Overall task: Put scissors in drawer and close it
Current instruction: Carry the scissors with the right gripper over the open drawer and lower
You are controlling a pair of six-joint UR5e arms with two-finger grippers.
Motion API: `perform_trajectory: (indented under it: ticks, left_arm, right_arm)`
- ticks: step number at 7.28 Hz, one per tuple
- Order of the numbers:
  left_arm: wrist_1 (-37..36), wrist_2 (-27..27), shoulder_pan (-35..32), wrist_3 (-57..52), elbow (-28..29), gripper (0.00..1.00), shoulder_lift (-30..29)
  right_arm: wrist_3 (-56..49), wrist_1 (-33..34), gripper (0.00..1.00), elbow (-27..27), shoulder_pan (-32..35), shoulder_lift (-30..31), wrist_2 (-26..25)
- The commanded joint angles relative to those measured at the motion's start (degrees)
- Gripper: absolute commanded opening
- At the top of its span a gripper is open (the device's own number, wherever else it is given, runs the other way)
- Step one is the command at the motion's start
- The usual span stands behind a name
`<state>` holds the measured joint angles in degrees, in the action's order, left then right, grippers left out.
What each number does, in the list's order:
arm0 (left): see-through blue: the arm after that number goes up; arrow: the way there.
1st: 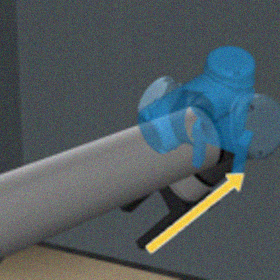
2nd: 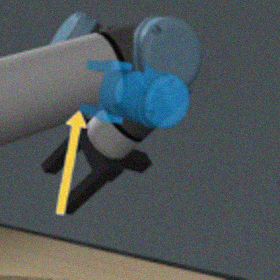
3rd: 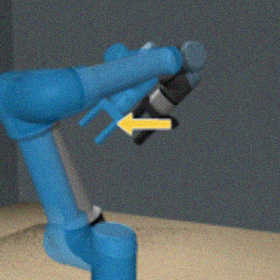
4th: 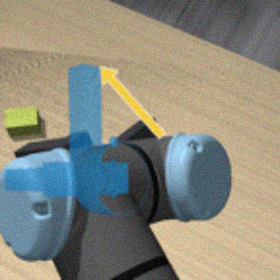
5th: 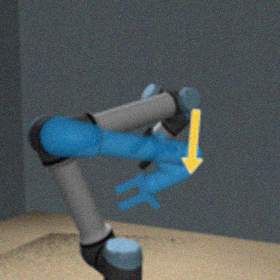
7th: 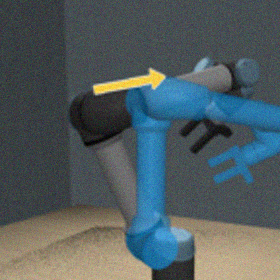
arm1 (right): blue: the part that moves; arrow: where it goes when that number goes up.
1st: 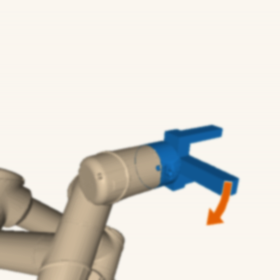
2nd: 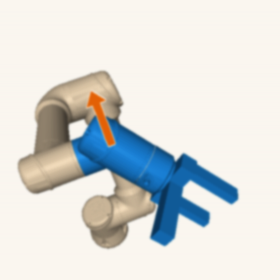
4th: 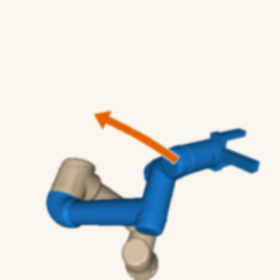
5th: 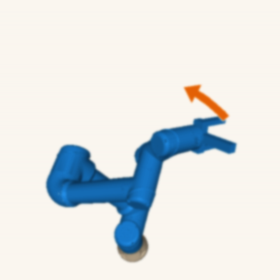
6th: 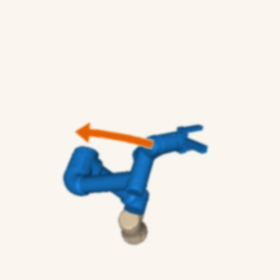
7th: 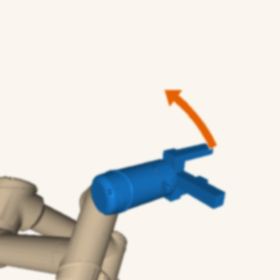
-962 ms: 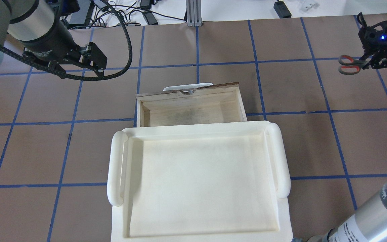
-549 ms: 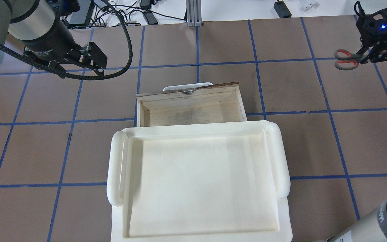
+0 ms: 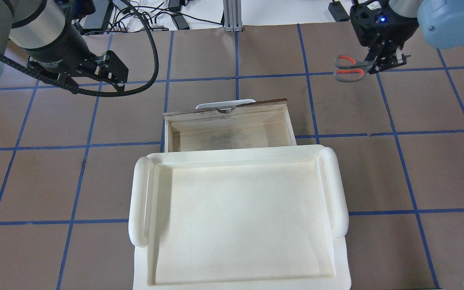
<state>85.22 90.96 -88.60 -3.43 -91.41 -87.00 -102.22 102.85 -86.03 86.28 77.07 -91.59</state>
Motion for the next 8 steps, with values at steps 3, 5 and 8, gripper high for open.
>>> perform_trajectory:
  ticks: [3,5,8]
  left_arm:
    - [0.03,0.0,0.0,0.0,0.0,1.0,-0.01]
    - [0.03,0.0,0.0,0.0,0.0,1.0,0.08]
    - [0.03,0.0,0.0,0.0,0.0,1.0,-0.01]
  right_arm:
    - [15.0,-4.75,0.0,-0.02,16.44,0.01,0.01]
    - [21.95,-4.94,0.0,-0.11,21.89,-0.43,-0.52]
    - [23.81,-4.07,0.0,-0.28,25.94,-2.62,2.01]
